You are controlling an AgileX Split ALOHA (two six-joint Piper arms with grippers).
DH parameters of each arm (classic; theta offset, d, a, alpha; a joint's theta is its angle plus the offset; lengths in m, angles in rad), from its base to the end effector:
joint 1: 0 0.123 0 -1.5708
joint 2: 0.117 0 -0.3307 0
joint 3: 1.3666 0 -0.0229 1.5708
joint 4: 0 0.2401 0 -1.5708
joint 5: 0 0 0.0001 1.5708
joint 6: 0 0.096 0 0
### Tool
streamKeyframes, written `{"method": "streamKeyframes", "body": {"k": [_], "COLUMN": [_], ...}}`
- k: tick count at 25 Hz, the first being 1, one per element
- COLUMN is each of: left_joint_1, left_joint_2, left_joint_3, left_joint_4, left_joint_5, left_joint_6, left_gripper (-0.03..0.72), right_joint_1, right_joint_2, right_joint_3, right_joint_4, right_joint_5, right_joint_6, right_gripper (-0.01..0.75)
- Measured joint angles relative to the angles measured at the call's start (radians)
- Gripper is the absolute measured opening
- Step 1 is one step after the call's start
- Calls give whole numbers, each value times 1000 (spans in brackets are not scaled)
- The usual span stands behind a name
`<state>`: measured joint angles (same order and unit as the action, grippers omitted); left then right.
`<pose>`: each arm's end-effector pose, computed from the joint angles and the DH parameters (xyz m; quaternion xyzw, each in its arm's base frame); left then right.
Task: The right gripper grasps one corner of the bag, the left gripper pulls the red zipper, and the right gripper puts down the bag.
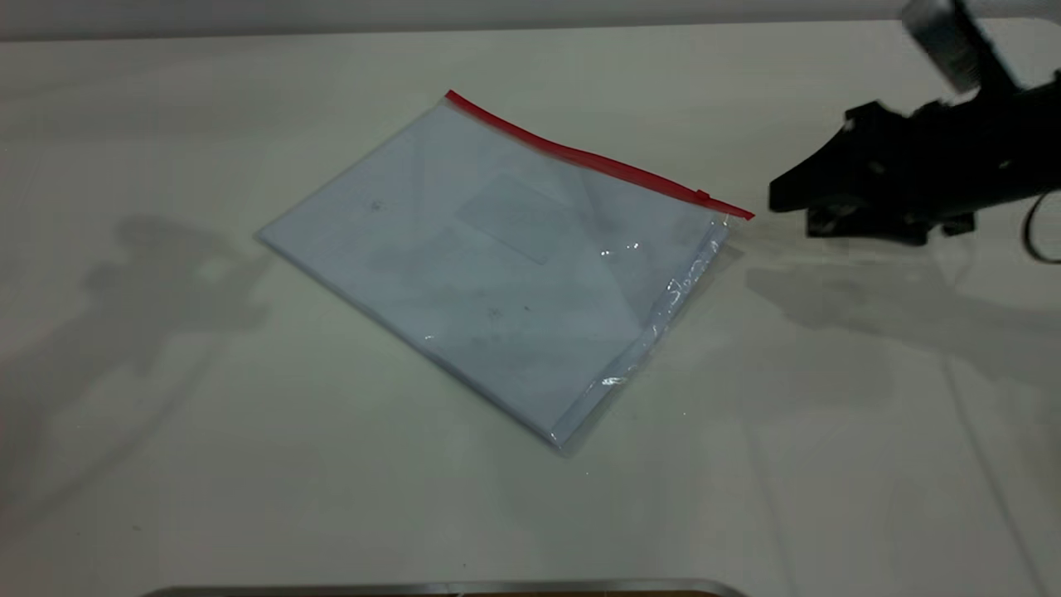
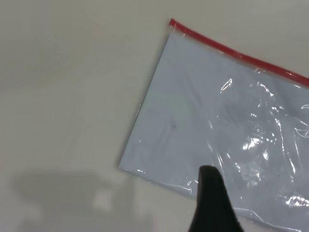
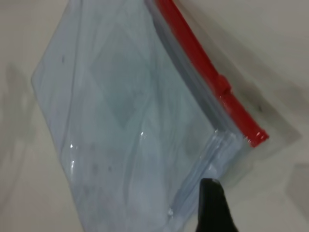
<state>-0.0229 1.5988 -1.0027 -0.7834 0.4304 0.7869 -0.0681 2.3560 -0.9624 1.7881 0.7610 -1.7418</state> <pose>0.3302 -0.0359 0.2859 0.0884 0.9180 -0.1335 0.3629 0.3798 0.0390 0.0389 0.0043 0.9111 0.3573 0.2057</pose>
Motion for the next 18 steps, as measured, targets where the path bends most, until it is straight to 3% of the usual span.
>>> {"method": "streamKeyframes", "body": {"k": [18], "left_joint_1": [0], "left_joint_2": [0], "left_joint_3": [0], "left_joint_4": [-5], "left_joint_5": [0], "left_joint_6": [11], "left_gripper": [546], "right_joint_1": [159], "right_joint_2": [175], "right_joint_3": [-221], "right_joint_4": [1], "right_joint_5": [-25], "right_joint_6": [63], "right_gripper": [498]}}
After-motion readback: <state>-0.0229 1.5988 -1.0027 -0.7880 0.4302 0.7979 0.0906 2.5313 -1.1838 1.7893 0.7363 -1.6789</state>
